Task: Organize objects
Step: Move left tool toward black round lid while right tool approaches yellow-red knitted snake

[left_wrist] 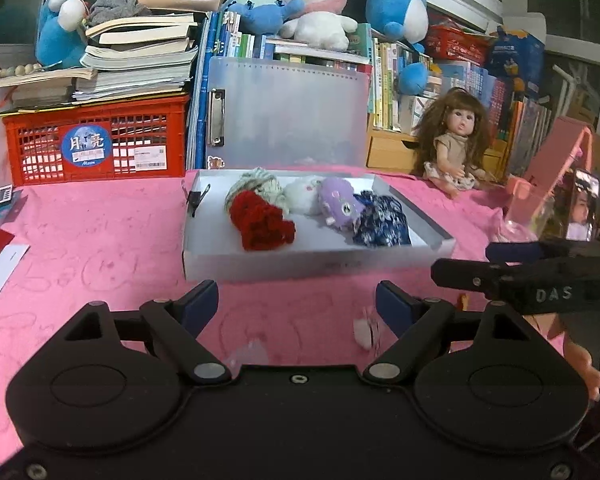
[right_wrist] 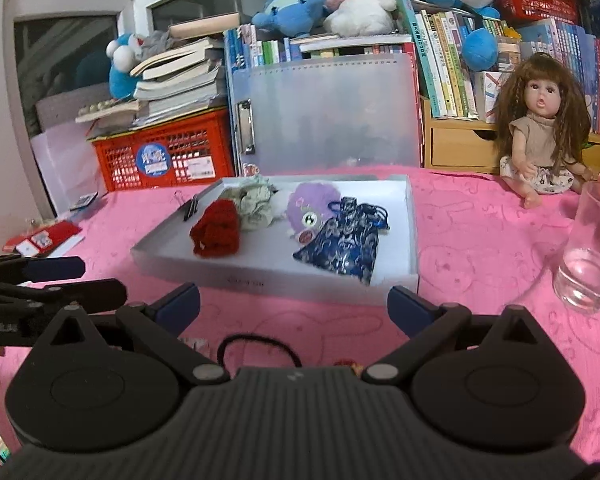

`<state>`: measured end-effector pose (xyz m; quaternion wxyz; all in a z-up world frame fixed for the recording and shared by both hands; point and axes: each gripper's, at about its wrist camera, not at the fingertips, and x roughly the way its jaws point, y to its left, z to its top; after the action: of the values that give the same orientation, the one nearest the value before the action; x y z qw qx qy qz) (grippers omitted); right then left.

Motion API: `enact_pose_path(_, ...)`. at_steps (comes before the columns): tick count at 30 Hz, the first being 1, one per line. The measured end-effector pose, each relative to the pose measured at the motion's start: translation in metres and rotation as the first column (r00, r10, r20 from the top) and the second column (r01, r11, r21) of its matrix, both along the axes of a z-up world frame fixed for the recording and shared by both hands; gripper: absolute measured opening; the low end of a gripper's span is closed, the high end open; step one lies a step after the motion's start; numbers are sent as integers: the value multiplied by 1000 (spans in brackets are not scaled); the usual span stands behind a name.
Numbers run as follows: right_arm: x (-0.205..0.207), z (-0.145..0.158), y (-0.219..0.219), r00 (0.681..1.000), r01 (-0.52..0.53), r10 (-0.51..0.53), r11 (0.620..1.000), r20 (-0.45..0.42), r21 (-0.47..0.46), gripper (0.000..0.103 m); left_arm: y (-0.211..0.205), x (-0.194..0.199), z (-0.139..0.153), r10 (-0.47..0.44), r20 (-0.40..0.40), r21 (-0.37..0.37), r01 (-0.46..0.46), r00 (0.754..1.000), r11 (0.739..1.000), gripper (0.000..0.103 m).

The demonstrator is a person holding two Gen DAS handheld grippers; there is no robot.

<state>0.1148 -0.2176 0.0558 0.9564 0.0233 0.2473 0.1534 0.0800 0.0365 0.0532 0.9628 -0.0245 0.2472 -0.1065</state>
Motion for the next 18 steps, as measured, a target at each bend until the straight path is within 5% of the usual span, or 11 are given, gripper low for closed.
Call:
enact_pose_path(12,-22,-30,9,1000,-5,4,999,-10,-53,103,-1,-58,-25,-8,24,57,6,1000,998,86)
enact_pose_path(18,-25,-38,14,1000,0,-1,997,-8,-81,103,-10,-75,-29,-54,33,84,51,998,995,76)
